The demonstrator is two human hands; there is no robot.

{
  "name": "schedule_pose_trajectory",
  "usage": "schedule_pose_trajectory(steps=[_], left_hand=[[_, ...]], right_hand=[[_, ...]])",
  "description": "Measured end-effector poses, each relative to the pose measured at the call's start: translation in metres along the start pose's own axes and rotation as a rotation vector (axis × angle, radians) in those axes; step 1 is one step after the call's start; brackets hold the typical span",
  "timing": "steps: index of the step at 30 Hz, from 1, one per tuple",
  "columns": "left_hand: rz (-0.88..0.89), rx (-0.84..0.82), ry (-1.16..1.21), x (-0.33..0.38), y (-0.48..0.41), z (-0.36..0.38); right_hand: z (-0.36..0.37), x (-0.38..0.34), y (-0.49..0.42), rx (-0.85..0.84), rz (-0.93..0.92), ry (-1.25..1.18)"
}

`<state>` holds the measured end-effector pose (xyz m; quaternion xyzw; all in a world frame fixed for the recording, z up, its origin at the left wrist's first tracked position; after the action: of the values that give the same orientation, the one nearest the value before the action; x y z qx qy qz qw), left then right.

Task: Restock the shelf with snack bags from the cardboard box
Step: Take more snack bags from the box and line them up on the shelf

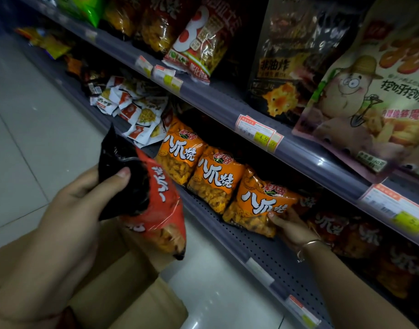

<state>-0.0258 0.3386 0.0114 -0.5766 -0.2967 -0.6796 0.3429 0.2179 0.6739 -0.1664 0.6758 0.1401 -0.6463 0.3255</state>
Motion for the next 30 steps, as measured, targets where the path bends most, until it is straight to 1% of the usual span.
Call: schedule_pose_trajectory(steps=[2,5,11,14,19,25,27,28,29,30], left_hand=[[-0.039,0.003,0.064,0.004,0.004,0.020],[-0.070,-0.033,0.070,0.001,0.002,0.034],[-0.125,-0.049,0.123,-0.018,0.002,0.056],[-0.152,-0.075,0.104,-0.026,0.002,0.067],[-0.191,-0.059,0.127,-0.037,0.000,0.079],[-0.252,-0.057,0.147,-0.049,-0.003,0.087],[-0.274,-0.049,0.182,-0.052,-0.002,0.091],[-0.284,-0.043,0.181,-0.053,-0.002,0.094],[-0.291,-0.035,0.173,-0.055,-0.002,0.095],[-0.300,-0.023,0.170,-0.056,-0.001,0.097]], right_hand=[[0.007,-0.005,-0.002,-0.003,-0.003,-0.028],[0.014,-0.015,-0.006,0.015,-0.006,-0.044],[0.024,-0.016,-0.012,0.048,0.021,0.040],[0.023,-0.016,-0.011,0.074,0.022,0.062],[0.019,-0.020,-0.002,0.151,-0.022,0.161],[0.013,-0.020,0.018,0.283,0.002,0.338],[0.012,-0.033,0.040,0.372,-0.085,0.362],[0.015,-0.044,0.056,0.401,-0.185,0.390],[0.023,-0.056,0.074,0.385,-0.309,0.443],[0.035,-0.068,0.092,0.321,-0.421,0.525]])
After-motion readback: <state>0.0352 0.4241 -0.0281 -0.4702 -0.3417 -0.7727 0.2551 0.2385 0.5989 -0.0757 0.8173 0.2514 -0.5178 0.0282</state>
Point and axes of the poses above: each hand's wrist, its own y-axis away from the middle knuckle, its own z-axis out of the palm, x = y × z, the point moved 7 cm from there along -y, towards the middle knuckle, and after that the axes turned 4 degrees about -z, right-handed, at the moved point
